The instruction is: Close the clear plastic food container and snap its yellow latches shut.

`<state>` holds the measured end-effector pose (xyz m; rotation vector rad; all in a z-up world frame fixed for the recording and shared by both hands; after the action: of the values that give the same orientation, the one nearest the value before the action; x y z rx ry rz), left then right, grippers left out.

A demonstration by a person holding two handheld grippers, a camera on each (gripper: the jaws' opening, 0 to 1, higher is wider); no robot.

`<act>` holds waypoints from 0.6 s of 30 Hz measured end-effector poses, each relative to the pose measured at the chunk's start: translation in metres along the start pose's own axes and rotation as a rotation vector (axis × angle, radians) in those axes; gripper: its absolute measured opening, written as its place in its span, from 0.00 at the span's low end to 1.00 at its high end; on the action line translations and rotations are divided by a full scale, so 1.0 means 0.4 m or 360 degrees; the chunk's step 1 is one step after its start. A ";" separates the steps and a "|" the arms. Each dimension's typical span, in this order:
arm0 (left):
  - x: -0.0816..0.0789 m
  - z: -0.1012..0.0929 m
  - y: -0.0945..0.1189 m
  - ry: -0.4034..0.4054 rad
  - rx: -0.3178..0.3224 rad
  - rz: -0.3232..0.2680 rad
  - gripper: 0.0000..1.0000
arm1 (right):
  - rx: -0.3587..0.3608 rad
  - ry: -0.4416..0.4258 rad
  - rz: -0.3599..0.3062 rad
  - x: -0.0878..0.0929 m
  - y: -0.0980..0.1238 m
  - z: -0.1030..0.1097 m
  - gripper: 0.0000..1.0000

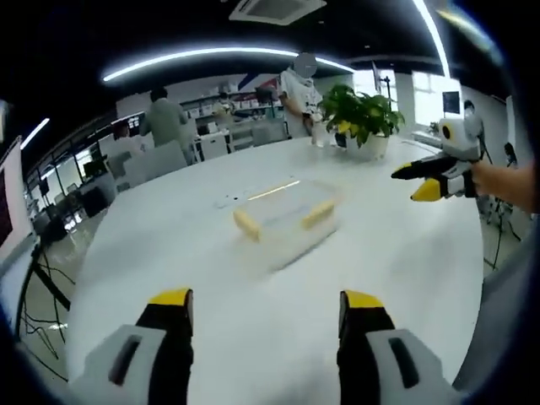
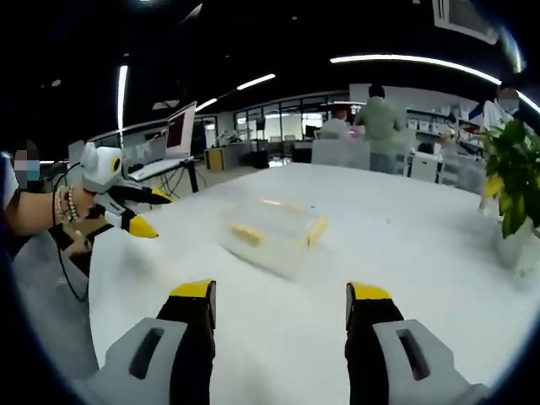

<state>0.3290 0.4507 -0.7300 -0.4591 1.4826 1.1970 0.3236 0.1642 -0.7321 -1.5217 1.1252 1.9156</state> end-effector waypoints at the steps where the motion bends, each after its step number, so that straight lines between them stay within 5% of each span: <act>1: -0.007 -0.002 0.016 0.0013 -0.0005 -0.0031 0.67 | 0.0013 -0.0004 -0.0012 -0.002 0.017 0.001 0.60; 13: -0.060 0.019 0.252 0.0109 -0.0109 -0.0292 0.70 | 0.0178 -0.0040 -0.0183 -0.043 0.176 0.078 0.62; 18: -0.042 0.026 0.329 0.0139 -0.0173 -0.0359 0.71 | 0.0175 0.0050 -0.0119 -0.021 0.210 0.135 0.65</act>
<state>0.2327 0.5081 -0.6580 -0.7407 1.4017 1.0927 0.2309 0.1613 -0.6941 -1.5171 1.1510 1.7572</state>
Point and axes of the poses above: the point that each gripper's makers call its tool centre point, and the gripper's own axes: y roughly backward along the fingers, z roughly to its left, x roughly out of its underside, the point moved 1 cm from there along y, roughly backward along the fingers, and after that the axes turned 2 degrees about -z, right-handed, at the moved point
